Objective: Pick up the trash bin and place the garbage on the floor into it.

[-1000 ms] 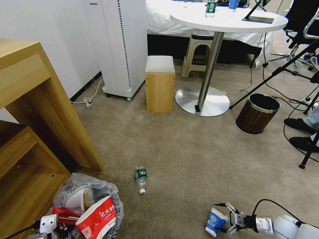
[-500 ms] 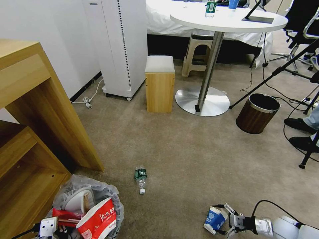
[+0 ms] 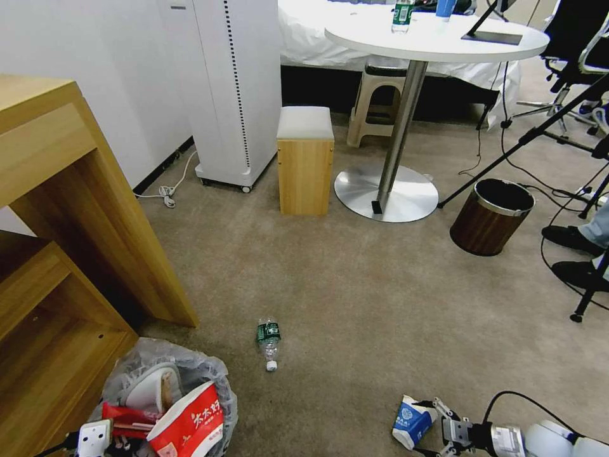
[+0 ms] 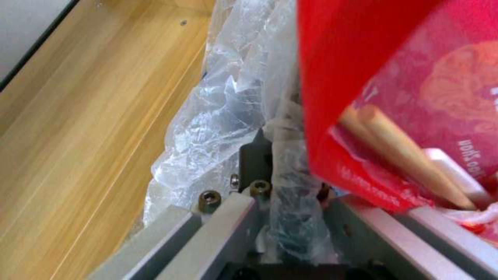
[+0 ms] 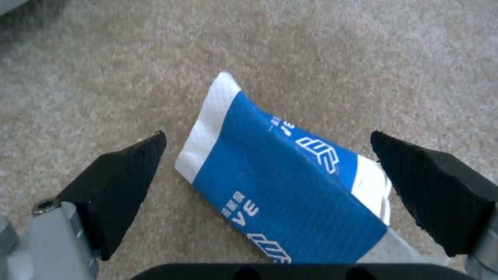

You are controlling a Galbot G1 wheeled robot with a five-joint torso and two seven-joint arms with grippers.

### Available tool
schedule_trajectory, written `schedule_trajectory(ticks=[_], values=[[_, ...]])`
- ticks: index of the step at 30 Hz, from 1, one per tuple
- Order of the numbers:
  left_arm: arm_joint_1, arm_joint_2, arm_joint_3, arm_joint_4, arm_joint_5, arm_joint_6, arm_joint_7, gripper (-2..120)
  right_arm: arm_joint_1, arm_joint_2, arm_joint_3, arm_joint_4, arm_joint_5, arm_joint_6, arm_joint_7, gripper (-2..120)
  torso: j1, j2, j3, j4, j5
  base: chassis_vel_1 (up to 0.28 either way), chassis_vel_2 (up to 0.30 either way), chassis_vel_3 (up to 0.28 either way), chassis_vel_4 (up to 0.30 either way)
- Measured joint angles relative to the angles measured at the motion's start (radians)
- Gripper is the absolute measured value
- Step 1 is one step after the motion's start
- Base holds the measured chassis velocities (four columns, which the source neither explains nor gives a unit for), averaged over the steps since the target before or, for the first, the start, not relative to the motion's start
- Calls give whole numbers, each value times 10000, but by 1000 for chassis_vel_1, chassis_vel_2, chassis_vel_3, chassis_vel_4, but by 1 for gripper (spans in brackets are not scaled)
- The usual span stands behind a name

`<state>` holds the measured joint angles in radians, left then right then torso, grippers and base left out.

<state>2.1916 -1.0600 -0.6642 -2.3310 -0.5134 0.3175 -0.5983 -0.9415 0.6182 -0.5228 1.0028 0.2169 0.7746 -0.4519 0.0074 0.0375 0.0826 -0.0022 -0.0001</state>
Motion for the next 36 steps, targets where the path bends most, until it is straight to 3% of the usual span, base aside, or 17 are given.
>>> schedule_trajectory(ticks=[18,33,36], values=[[-104,224,-32,137,-207,-51,-31,0,1,732,46,-677,-746,-454,1133,100,0,-1,0,-1,0,0,0,0,0],[-233,531,-102,239,-411,-89,-166,0,132,925,-112,-746,-230,-423,1268,64,0,-2,0,-1,-2,0,0,0,0],[-185,570,-152,239,-387,-148,-178,0,240,1023,-240,-588,19,-483,1410,48,0,-1,0,0,2,0,0,0,0]])
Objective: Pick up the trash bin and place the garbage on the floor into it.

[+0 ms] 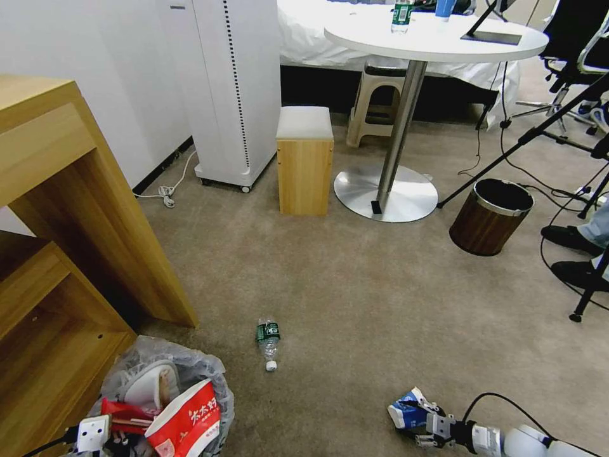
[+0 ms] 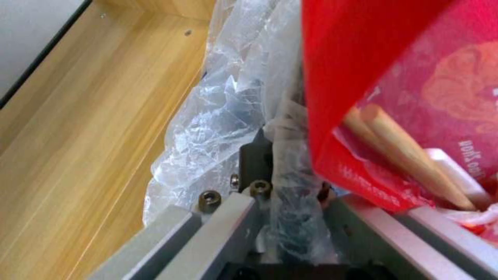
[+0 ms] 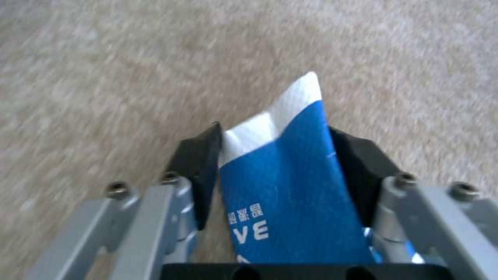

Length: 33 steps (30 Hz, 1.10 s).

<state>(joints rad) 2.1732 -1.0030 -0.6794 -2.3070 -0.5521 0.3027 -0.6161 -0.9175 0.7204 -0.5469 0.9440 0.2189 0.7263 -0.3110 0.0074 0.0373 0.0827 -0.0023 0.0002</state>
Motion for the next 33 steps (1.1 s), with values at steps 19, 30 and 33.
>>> schedule_trajectory(ticks=[19,30,33], values=[[17,-32,6,-79,115,-48,-69,0,232,-240,-32,1031,890,-198,122,0,0,0,0,0,1,0,0,0,0],[233,37,-198,-432,-41,47,-172,0,749,-784,473,3261,2327,-198,-231,0,0,-1,0,-5,-1,0,0,0,0],[303,97,-321,-536,-239,48,-270,0,1843,-673,472,4459,3364,-173,-537,0,0,0,0,0,-3,0,0,0,0]])
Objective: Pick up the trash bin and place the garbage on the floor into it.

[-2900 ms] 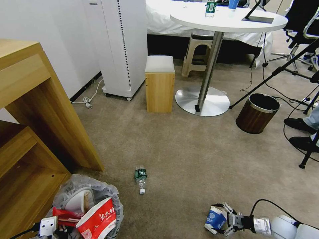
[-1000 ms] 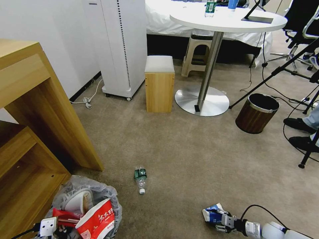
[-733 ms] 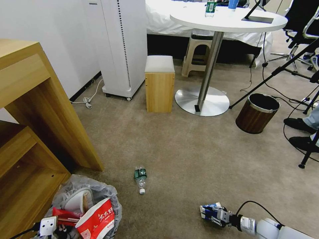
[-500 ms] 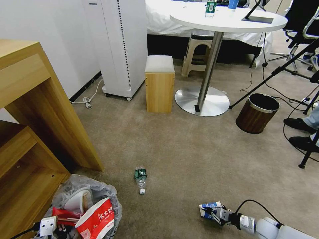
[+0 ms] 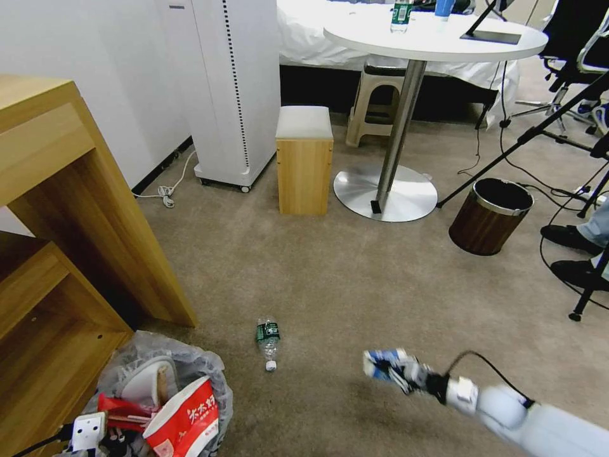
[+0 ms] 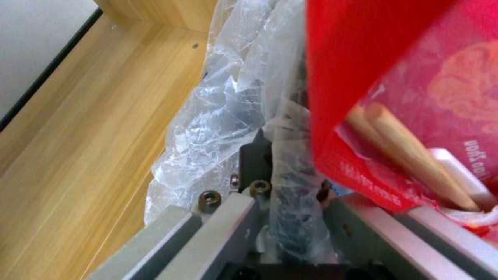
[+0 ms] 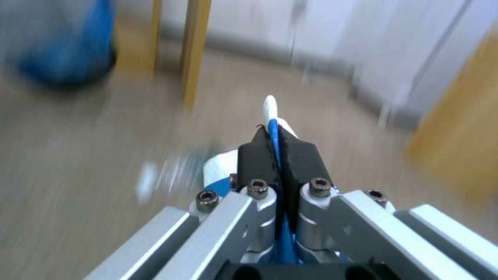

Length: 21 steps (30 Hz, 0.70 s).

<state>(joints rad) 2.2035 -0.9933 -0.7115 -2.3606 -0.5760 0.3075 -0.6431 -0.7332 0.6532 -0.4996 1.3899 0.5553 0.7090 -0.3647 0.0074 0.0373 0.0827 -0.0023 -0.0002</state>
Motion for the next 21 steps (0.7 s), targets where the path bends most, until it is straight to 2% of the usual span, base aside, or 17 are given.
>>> schedule_trajectory(ticks=[1,5,6,8,9,10,13,14,18,19,21], values=[[0,0,0,0,0,0,0,0,0,0,0,0,0,0,0,0,0,0,0,0,0,0,0,0,0],[9,72,-100,-123,-185,20,-70,0,1839,459,-547,1069,1272,-261,-319,0,0,1,1,3,1,0,0,0,0],[9,72,-100,-123,-185,20,-70,0,1839,459,-547,1069,1272,-261,-319,0,0,1,1,3,1,0,0,0,0],[32,58,-135,-153,-256,21,-111,0,2646,878,-1066,1371,1979,-421,-418,0,0,1,1,-1,-5,0,0,0,0],[38,47,-141,-170,-300,32,-133,0,2982,1081,-1317,1436,2216,-483,-503,0,0,1,1,-1,4,0,0,0,0],[38,47,-141,-170,-300,32,-133,0,2982,1081,-1317,1436,2216,-483,-503,0,0,1,1,-1,4,0,0,0,0],[53,39,-160,-241,-391,135,-187,0,4047,1891,-2401,1469,2899,-601,-649,0,1,1,1,0,-5,0,0,0,0],[53,39,-160,-241,-391,135,-187,0,4047,1891,-2401,1469,2899,-601,-649,0,1,1,1,0,-5,0,0,0,0],[177,119,-305,-504,-618,445,-365,0,4742,3212,-3915,1203,3086,-755,-360,0,1,1,1,1,-2,0,0,0,0],[177,119,-305,-504,-618,445,-365,0,4742,3212,-3915,1203,3086,-755,-360,0,1,1,1,1,-2,0,0,0,0],[407,196,-560,-725,-893,625,-482,0,4713,4260,-4489,1044,3108,-883,-15,0,1,1,1,-3,0,0,0,0,0]])
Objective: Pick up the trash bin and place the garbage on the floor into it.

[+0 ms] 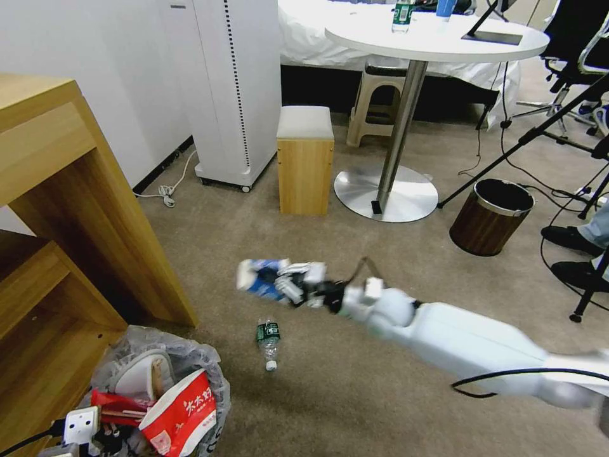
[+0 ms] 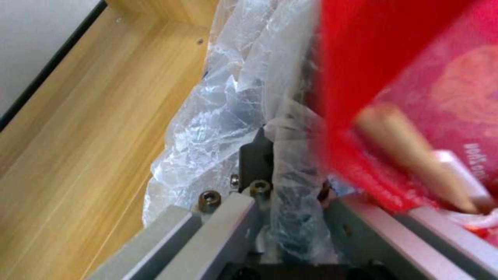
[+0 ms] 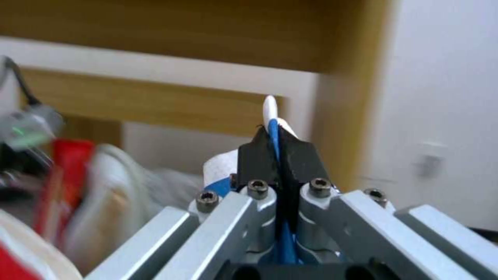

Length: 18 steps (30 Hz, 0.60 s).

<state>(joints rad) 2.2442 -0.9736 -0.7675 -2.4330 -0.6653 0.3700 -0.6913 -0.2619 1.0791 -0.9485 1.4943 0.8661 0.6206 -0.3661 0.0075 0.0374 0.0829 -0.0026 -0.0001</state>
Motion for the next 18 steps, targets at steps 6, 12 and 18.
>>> schedule_trajectory(ticks=[6,12,18], values=[[437,284,-572,-286,-724,309,-225,0,35,1392,-975,3,433,-175,338,0,-1,0,-2,9,-2,0,0,0,0],[480,411,-569,-395,-1229,717,-507,0,-1,1856,-1812,155,512,-184,424,0,0,0,-2,0,-3,0,0,0,0],[473,257,-364,-367,-1290,809,-633,0,-201,1941,-2566,464,538,-192,572,0,-1,1,-2,3,-1,0,0,0,0]])
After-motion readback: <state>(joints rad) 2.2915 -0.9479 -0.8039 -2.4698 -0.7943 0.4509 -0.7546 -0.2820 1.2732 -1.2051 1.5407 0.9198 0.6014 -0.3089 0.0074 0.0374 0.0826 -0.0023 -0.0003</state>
